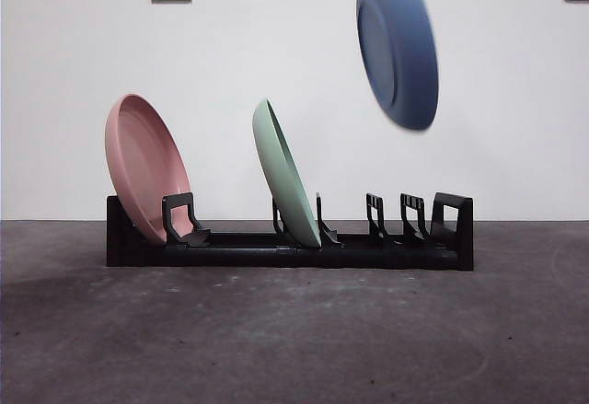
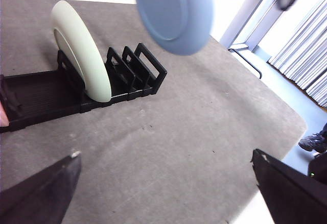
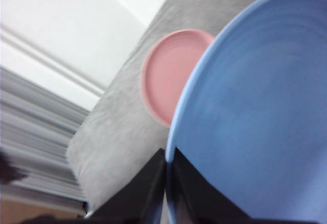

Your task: Place the plate

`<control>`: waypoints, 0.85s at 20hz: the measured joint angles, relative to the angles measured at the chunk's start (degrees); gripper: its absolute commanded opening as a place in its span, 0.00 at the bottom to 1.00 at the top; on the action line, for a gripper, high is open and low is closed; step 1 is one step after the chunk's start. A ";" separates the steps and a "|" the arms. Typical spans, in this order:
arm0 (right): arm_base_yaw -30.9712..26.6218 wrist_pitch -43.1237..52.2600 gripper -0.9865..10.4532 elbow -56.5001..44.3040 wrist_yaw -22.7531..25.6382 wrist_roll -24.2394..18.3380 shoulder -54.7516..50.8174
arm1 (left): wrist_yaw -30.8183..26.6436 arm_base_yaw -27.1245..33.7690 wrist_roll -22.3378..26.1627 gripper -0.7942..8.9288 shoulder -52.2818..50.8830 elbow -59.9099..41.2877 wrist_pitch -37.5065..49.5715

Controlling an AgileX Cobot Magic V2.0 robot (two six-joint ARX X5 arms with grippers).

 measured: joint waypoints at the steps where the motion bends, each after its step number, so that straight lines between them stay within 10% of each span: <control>1: 0.72 -1.55 0.10 0.02 0.46 -0.87 -1.44 | -0.44 0.00 0.00 0.63 0.02 0.00 0.00; 17: 23.21 -26.21 0.10 0.13 19.89 -17.35 -11.13 | -2.60 0.00 1.51 0.63 1.49 0.00 0.04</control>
